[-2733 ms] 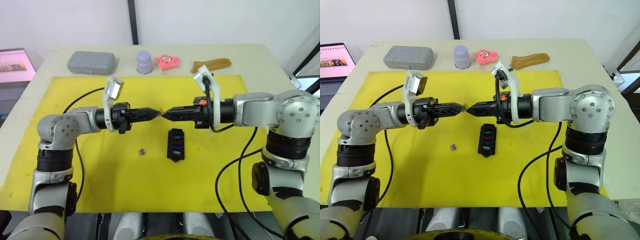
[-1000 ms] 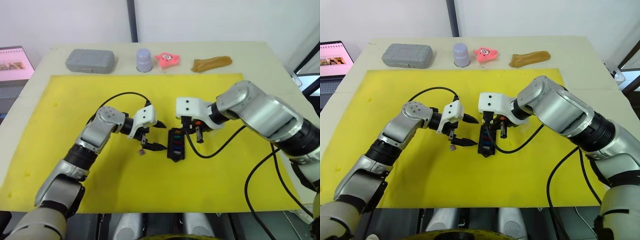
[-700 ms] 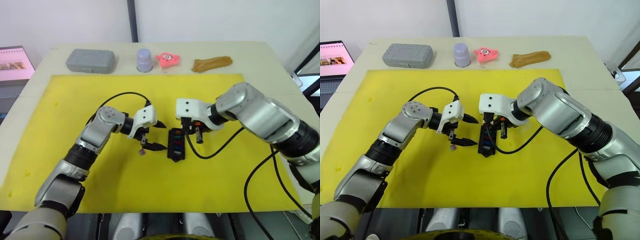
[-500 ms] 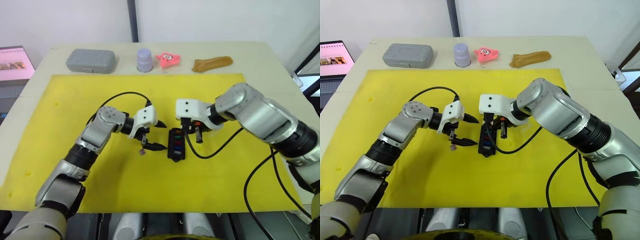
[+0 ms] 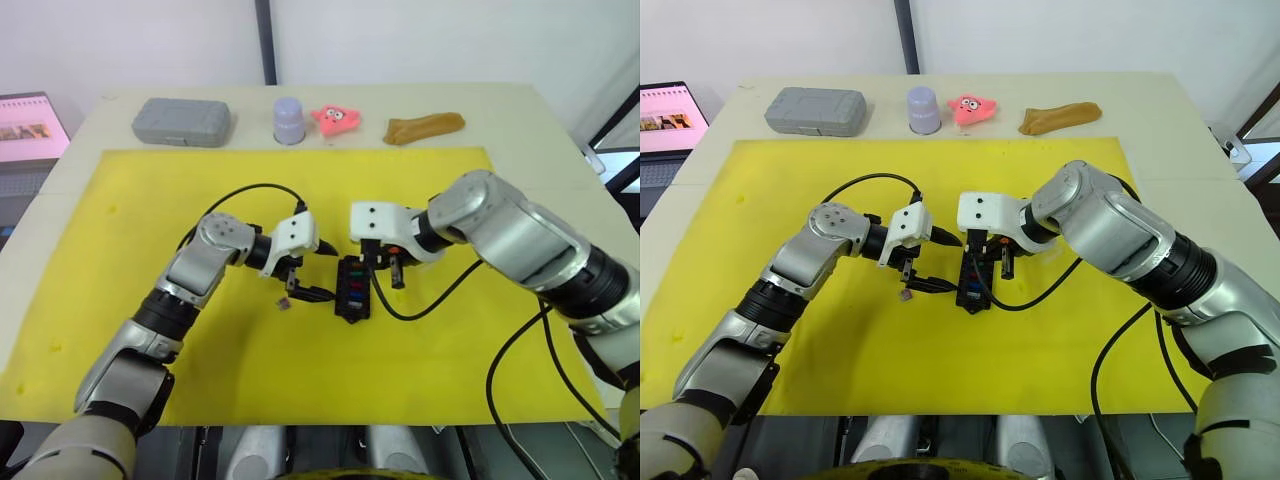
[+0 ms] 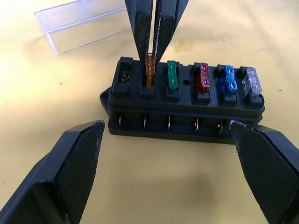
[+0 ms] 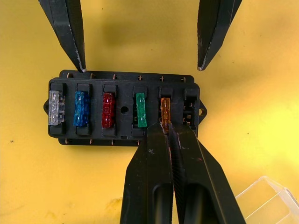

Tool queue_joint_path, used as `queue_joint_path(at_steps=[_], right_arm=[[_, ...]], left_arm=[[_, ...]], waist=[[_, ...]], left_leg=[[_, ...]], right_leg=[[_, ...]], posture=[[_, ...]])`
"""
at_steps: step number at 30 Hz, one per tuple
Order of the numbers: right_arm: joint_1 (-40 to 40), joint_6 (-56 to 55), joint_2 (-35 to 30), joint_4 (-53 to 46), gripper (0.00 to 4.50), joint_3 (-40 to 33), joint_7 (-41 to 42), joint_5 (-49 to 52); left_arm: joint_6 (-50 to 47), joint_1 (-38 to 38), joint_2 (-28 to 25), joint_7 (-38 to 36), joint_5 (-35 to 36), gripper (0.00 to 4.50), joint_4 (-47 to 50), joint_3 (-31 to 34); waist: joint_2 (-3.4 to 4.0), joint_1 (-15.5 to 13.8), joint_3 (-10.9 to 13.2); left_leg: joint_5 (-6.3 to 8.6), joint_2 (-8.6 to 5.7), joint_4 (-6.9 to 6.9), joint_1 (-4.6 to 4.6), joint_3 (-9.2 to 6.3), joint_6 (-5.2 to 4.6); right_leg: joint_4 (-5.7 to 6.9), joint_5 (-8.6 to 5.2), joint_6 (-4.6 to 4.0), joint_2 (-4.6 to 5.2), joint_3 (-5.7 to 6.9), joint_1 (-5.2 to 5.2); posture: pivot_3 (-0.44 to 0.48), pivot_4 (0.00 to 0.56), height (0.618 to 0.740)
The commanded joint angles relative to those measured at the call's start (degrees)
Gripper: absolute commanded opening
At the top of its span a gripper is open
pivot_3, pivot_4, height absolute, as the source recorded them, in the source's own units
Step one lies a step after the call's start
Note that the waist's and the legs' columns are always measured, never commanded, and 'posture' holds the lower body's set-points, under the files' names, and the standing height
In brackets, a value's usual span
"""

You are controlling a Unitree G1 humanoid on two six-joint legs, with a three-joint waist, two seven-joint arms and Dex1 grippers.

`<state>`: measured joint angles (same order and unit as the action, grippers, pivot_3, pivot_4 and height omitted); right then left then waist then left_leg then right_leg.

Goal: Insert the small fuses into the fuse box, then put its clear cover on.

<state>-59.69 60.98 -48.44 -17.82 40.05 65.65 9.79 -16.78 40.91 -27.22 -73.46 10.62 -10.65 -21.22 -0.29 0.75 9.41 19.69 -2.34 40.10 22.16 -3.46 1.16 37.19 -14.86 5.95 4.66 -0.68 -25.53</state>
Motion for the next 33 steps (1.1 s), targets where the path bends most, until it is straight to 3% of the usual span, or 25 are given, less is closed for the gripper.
queue_joint_path(at_steps=[1, 32, 33], right_arm=[[-0.29, 0.36, 0.76, 0.07, 0.00, 0.81, 0.30, -1.18], [-2.78, 5.43, 2.84, -2.04, 0.00, 1.35, 0.02, -2.19], [-2.69, 5.35, 2.75, -2.18, 0.66, 1.39, 0.00, -2.23]], left_arm=[[1.10, -0.04, 0.01, 0.16, -0.13, 4.47, 1.32, 0.99], [1.01, -0.35, -0.04, -0.02, -0.30, 4.47, 1.25, 0.81], [0.94, -0.38, -0.02, 0.01, -0.29, 4.50, 1.32, 0.80]], waist=[[0.00, 0.01, 0.00], [0.01, 0.10, -0.02], [0.01, 0.10, -0.02]], left_leg=[[0.00, 0.00, 0.00, 0.00, 0.00, 0.00], [-0.01, 0.01, 0.00, -0.02, -0.01, 0.02], [-0.01, 0.01, 0.00, -0.02, -0.01, 0.02]], right_leg=[[0.00, 0.00, 0.00, 0.00, 0.00, 0.00], [0.03, 0.00, 0.00, -0.01, 0.01, 0.00], [0.03, 0.00, 0.00, -0.01, 0.01, 0.00]], posture=[[0.000, 0.150, 0.740], [0.000, 0.150, 0.740], [0.000, 0.150, 0.740]])
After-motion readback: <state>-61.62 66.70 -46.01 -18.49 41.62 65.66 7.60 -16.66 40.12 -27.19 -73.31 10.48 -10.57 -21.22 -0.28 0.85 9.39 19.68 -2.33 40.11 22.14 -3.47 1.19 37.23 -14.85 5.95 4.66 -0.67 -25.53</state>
